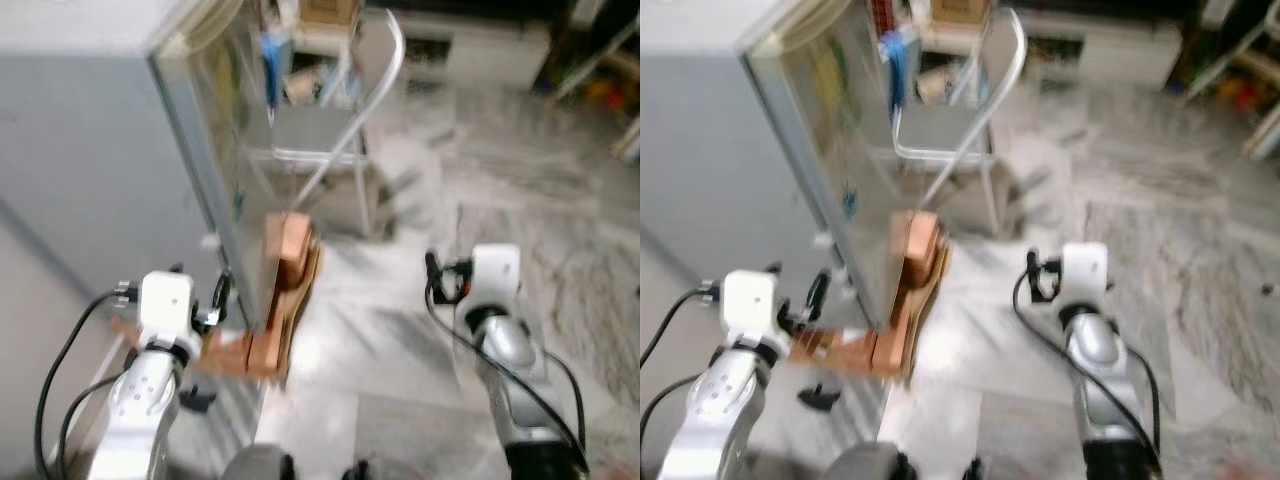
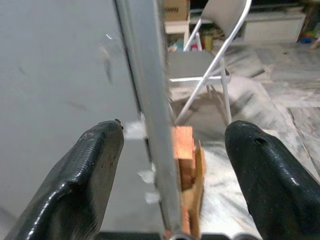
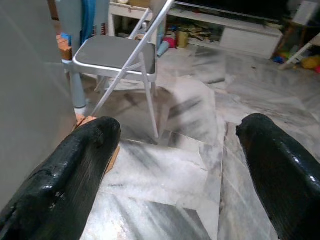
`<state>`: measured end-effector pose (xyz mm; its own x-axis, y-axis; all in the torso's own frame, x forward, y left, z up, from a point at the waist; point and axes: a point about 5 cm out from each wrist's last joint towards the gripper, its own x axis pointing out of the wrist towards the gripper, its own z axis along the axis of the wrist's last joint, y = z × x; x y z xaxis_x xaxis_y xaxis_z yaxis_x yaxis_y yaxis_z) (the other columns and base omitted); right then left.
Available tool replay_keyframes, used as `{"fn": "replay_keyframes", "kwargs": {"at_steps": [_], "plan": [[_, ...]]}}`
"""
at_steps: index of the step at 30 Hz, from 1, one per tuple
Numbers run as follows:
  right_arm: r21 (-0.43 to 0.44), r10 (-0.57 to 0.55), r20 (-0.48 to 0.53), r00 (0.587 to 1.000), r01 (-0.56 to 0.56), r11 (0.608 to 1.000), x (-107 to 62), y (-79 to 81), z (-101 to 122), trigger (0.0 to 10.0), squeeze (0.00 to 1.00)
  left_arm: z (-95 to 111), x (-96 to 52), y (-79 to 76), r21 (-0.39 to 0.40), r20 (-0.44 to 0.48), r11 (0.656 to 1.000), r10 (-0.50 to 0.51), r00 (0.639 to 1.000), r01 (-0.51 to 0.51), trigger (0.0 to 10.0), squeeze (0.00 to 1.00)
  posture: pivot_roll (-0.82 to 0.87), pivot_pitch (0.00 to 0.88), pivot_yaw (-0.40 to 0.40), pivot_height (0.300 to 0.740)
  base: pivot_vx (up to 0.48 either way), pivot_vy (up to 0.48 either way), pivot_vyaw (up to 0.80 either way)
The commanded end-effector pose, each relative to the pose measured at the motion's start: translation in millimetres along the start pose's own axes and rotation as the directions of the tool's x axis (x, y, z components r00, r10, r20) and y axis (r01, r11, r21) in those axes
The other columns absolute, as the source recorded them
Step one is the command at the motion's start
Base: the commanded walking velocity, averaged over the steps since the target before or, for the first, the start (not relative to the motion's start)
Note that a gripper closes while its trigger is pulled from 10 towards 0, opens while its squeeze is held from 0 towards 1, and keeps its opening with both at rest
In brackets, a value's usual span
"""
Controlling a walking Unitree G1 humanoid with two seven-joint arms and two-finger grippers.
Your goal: Restocking fridge
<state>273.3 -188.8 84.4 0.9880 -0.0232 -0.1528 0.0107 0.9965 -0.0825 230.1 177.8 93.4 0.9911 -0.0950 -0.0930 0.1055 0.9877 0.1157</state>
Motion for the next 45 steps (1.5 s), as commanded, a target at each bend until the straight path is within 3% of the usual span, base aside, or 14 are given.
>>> {"fn": "replay_keyframes", "kwargs": {"at_steps": [1, 4, 8, 11, 13, 17, 23, 28, 30, 41, 45], "plan": [[0.000, -0.014, 0.038, 0.999, 0.014, 1.000, 3.2, 1.2, 7.1, 10.0, 0.00, -3.2, 4.3, 12.1, 0.029, -0.001, 0.999, 0.026, 1.000, -0.026, 10.0, 0.00, 0.12, 0.001, -0.024, 0.740, 0.000, 0.000, 0.00], [0.016, -0.041, 0.038, 0.998, 0.040, 0.999, 0.9, -2.9, 4.6, 10.0, 0.00, -17.5, 9.0, 36.7, -0.050, -0.067, 0.995, 0.081, 0.995, -0.084, 10.0, 0.00, 0.11, 0.000, -0.025, 0.740, 0.000, 0.000, 0.00], [0.021, -0.037, 0.041, 0.998, 0.037, 0.999, -1.1, 0.0, 6.8, 10.0, 0.00, -10.8, 13.0, 43.5, -0.068, -0.057, 0.995, 0.071, 0.996, -0.075, 10.0, 0.00, 0.11, 0.000, -0.029, 0.740, 0.000, 0.000, 0.00], [0.021, -0.031, 0.023, 0.999, 0.030, 0.999, -6.4, 0.6, 1.5, 10.0, 0.00, -0.2, 14.1, 32.4, 0.003, -0.016, 1.000, 0.029, 0.999, -0.029, 10.0, 0.00, 0.13, 0.012, -0.022, 0.740, 0.000, 0.000, 0.00], [0.020, -0.043, -0.012, 0.999, 0.043, 0.999, -11.2, -1.3, -8.8, 10.0, 0.00, -0.4, 6.9, 19.5, -0.053, -0.008, 0.999, -0.007, 1.000, 0.006, 10.0, 0.00, 0.13, 0.015, -0.023, 0.740, 0.000, 0.000, 0.00], [0.020, -0.043, -0.022, 0.999, 0.043, 0.999, -16.1, -3.8, -11.5, 10.0, 0.00, -3.0, -6.3, 2.2, -0.051, 0.015, 0.997, -0.059, 0.998, 0.060, 10.0, 0.00, 0.13, 0.030, -0.030, 0.740, 0.000, 0.000, 0.00], [0.001, -0.024, 0.015, 1.000, 0.024, 1.000, -7.0, -2.6, 0.1, 10.0, 0.00, -7.5, -5.8, -9.0, -0.084, 0.017, 0.996, -0.041, 0.999, 0.043, 10.0, 0.00, 0.12, 0.040, -0.032, 0.740, 0.054, 0.000, -0.61], [-0.019, -0.011, 0.043, 0.999, 0.012, 1.000, -2.8, 1.7, 7.4, 10.0, 0.00, -6.0, -1.5, -13.3, -0.093, 0.020, 0.995, -0.039, 0.999, 0.040, 10.0, 0.00, 0.11, 0.053, -0.027, 0.740, 0.330, 0.000, -0.27], [0.021, 0.010, 0.037, 0.999, -0.010, 1.000, -4.4, 4.3, 6.3, 10.0, 0.00, -5.6, -1.5, -13.9, -0.097, 0.021, 0.994, -0.038, 0.999, 0.040, 10.0, 0.00, 0.11, 0.055, -0.028, 0.740, 0.337, 0.000, 0.00], [0.058, -0.014, 0.022, 1.000, 0.013, 0.998, -8.9, 2.4, 4.5, 10.0, 0.00, -7.7, -0.9, -8.0, -0.094, 0.018, 0.996, -0.012, 1.000, 0.014, 10.0, 0.00, 0.10, 0.064, -0.023, 0.740, 0.394, 0.000, 0.00], [-0.009, -0.018, 0.037, 0.999, 0.019, 1.000, -10.8, 4.7, 5.8, 10.0, 0.00, -8.9, -0.9, -9.8, -0.089, 0.011, 0.996, -0.022, 1.000, 0.023, 10.0, 0.00, 0.10, 0.064, -0.023, 0.740, 0.452, 0.000, 0.00]]}}
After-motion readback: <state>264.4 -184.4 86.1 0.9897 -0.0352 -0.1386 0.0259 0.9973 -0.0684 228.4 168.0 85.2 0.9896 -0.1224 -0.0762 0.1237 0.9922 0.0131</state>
